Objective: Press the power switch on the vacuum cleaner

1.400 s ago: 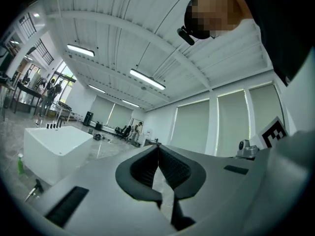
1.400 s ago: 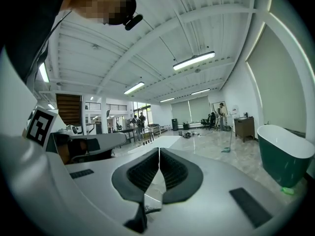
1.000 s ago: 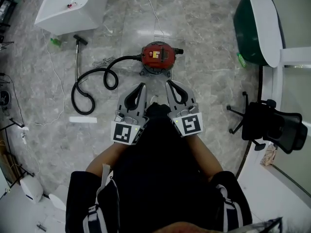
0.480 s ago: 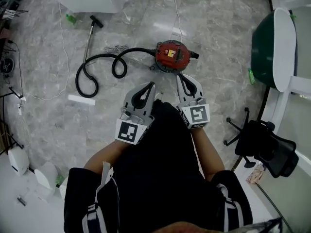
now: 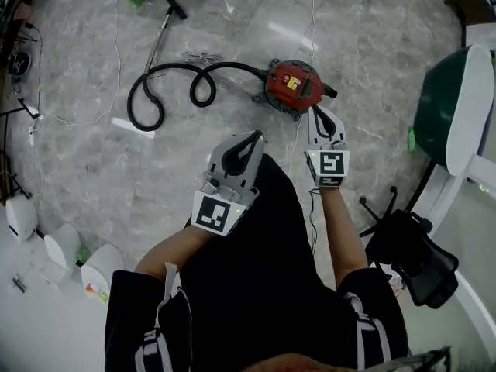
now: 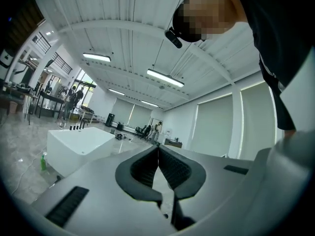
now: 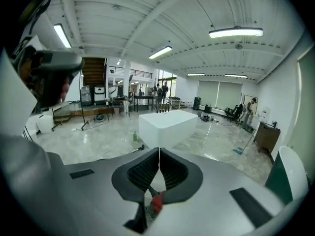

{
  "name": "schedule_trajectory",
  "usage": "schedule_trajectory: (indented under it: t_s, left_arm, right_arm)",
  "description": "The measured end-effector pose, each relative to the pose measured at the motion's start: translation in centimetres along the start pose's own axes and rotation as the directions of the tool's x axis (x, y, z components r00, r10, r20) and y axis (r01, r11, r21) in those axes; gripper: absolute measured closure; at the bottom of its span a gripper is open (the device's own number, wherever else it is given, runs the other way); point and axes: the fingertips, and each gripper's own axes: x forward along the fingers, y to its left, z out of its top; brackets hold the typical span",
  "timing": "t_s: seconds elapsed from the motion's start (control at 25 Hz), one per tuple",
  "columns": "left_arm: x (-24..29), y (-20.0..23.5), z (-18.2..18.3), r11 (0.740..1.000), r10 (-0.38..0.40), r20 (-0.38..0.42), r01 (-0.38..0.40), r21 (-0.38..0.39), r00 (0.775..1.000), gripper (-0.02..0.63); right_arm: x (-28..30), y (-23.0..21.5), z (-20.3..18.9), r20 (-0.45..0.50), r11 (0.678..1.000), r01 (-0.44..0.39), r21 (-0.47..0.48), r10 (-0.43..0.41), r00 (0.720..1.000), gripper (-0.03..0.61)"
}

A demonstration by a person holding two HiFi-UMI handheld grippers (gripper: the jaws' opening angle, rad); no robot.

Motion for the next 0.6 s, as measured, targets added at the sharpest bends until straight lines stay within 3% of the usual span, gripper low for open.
schedule_trajectory:
  t_s: [0.24, 0.6]
  left_arm:
    - [0.8, 0.2, -0.7, 0.999, 0.009, -0.013, -0.008, 0.038, 1.000, 0.595]
    - [0.6, 2.1, -2.1, 0.993, 0.110, -0.037, -0.111, -0.030, 0.993, 0.595]
  right_arm:
    - [4.9, -2.0, -5.0, -0.114, 0.999, -0.024, -0.041, 0.020, 0.993, 0.558]
    - [11.3, -2.9, -11.4, -0.263, 0.993, -0.095, -0.070, 0.074, 0.962, 0.558]
